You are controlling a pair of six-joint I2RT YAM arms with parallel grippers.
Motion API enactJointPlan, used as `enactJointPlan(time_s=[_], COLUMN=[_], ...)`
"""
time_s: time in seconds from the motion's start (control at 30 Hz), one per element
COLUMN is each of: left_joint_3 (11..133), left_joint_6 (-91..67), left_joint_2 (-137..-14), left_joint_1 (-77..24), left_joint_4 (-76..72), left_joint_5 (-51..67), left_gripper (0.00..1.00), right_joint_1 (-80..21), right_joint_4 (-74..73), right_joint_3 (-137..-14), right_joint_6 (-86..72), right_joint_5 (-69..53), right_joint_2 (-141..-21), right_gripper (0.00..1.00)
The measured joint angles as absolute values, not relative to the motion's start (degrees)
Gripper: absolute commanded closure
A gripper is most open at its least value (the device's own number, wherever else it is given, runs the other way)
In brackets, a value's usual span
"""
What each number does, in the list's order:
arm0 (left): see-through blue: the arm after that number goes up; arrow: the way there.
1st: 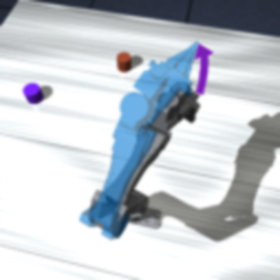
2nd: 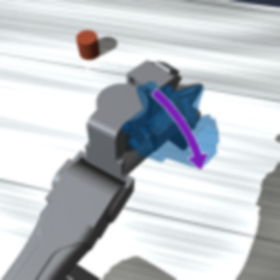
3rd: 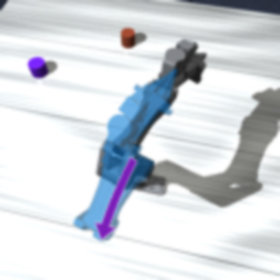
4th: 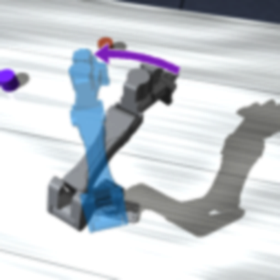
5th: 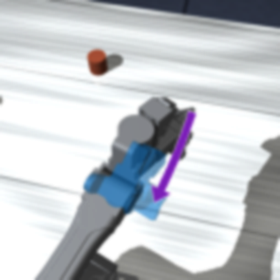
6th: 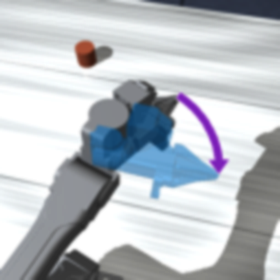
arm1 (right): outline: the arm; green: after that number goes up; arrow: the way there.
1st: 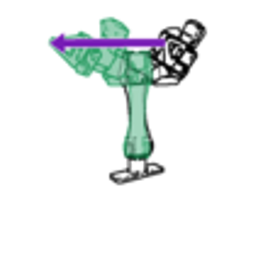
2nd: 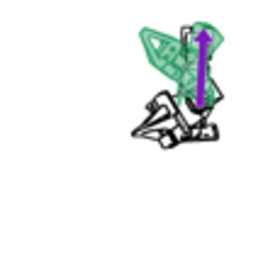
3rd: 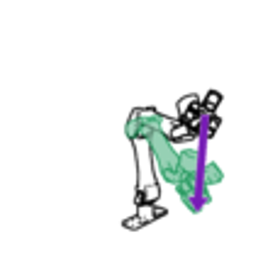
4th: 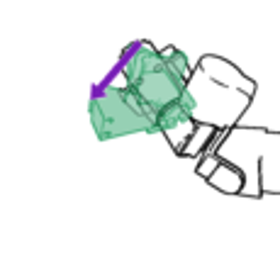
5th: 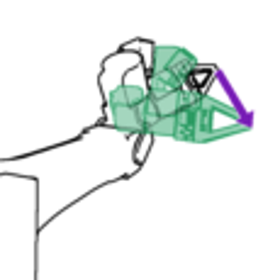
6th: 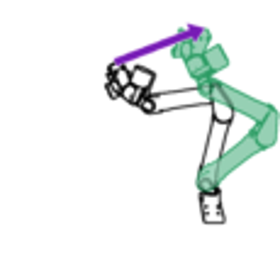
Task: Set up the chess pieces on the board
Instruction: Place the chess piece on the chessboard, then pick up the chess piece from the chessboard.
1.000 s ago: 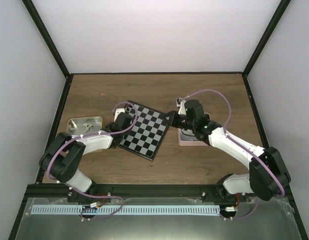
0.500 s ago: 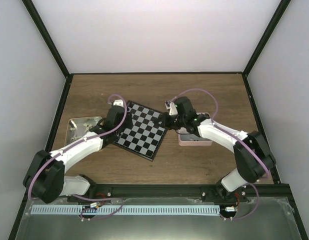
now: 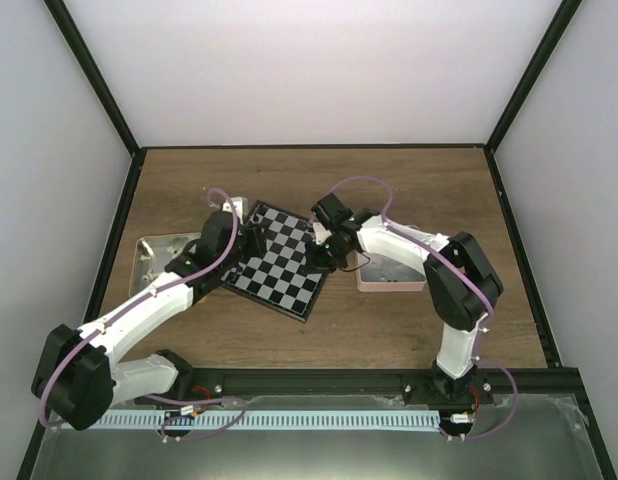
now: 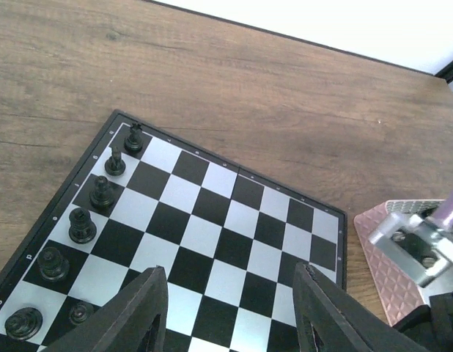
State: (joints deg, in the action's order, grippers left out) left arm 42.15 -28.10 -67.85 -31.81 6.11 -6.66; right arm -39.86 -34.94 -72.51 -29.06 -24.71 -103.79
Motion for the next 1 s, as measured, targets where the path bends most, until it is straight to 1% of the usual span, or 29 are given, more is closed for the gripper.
enactJointPlan(time_s=[0.2,0.27,0.37,0.47,0.67,0.87,1.0], left_joint_3=[40.9,40.4,40.3,40.3,40.3,41.1,43.1], left_joint_6=[-28.0,-27.8,-26.8,-25.6,-24.8,-23.8,-23.3], left_joint_2=[-65.9,-65.9,-66.0,-66.2,-68.3,-72.7,-76.7], left_joint_1=[-31.8,-31.8,-31.8,-31.8,-31.8,-32.4,-35.1], left_joint_4=[5.4,5.4,5.4,5.4,5.4,5.5,6.6], left_joint_5=[-7.0,-6.7,-5.6,-3.8,1.6,7.9,10.3], left_gripper=[0.50,0.48,0.40,0.36,0.36,0.38,0.41], right_joint_1=[-40.4,-40.9,-41.5,-42.1,-42.4,-41.4,-39.5], right_joint_4=[-44.3,-45.9,-47.0,-47.2,-44.4,-37.9,-33.7], right_joint_3=[-78.0,-79.8,-81.7,-82.1,-80.9,-73.9,-67.9], right_joint_6=[-25.7,-25.1,-24.9,-25.0,-27.1,-32.4,-37.0], right_joint_5=[-20.9,-19.5,-18.3,-18.0,-16.8,-13.3,-9.3], right_joint_2=[-108.6,-110.5,-112.6,-113.0,-110.0,-100.5,-95.2], right_gripper=[0.93,0.86,0.71,0.65,0.65,0.67,0.68])
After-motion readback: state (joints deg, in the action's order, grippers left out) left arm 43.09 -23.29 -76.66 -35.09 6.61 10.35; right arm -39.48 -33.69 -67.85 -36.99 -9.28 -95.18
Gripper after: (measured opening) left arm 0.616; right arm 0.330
